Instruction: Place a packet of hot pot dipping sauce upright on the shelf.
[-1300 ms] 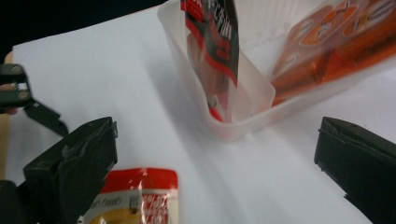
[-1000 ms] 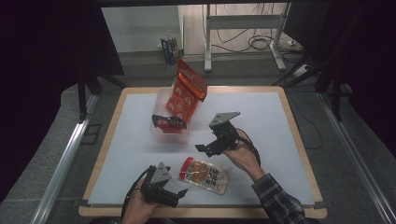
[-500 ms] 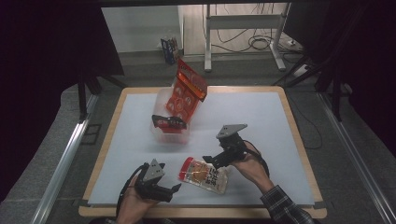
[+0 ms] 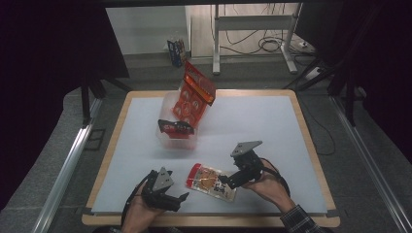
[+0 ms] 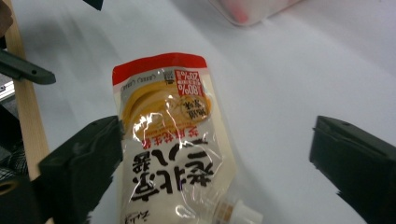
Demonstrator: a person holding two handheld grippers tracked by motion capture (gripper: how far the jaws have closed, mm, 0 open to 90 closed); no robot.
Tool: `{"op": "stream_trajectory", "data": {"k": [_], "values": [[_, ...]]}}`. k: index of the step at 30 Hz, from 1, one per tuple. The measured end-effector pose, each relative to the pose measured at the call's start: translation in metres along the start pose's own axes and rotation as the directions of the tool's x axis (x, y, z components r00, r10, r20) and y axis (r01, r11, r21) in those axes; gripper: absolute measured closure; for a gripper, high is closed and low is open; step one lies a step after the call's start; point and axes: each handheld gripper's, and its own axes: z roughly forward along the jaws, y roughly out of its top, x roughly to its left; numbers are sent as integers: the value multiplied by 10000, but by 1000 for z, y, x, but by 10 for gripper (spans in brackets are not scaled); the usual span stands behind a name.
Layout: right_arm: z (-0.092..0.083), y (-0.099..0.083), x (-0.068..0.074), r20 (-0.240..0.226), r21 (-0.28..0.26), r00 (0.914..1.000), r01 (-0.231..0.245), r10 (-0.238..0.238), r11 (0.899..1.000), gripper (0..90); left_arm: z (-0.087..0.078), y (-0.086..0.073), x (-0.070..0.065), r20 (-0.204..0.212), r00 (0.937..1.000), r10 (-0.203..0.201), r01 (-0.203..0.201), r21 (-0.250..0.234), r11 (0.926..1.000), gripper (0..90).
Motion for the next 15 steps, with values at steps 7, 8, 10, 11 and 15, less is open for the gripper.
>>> {"op": "stream_trajectory", "data": {"k": [7, 8, 10, 11, 15], "values": [[-11, -14, -2, 218, 211, 9996, -195, 190, 9996, 128, 2, 1, 4, 548, 9984, -120, 127, -133, 9998, 270], [-13, -16, -1, 258, 238, 9994, -238, 232, 9994, 138, 3, 2, 4, 634, 9979, -150, 162, -179, 9997, 302], [-16, -21, -1, 235, 267, 9991, -349, 343, 9990, 160, 5, 3, 5, 831, 9962, -247, 271, -279, 9992, 362], [-17, -23, -1, 250, 301, 9989, -400, 393, 9987, 165, 6, 4, 6, 901, 9955, -277, 305, -303, 9991, 396], [-24, -31, 0, 203, 395, 9983, -550, 542, 9977, 175, 12, 7, 9, 1147, 9920, -536, 599, -524, 9968, 515]]}}
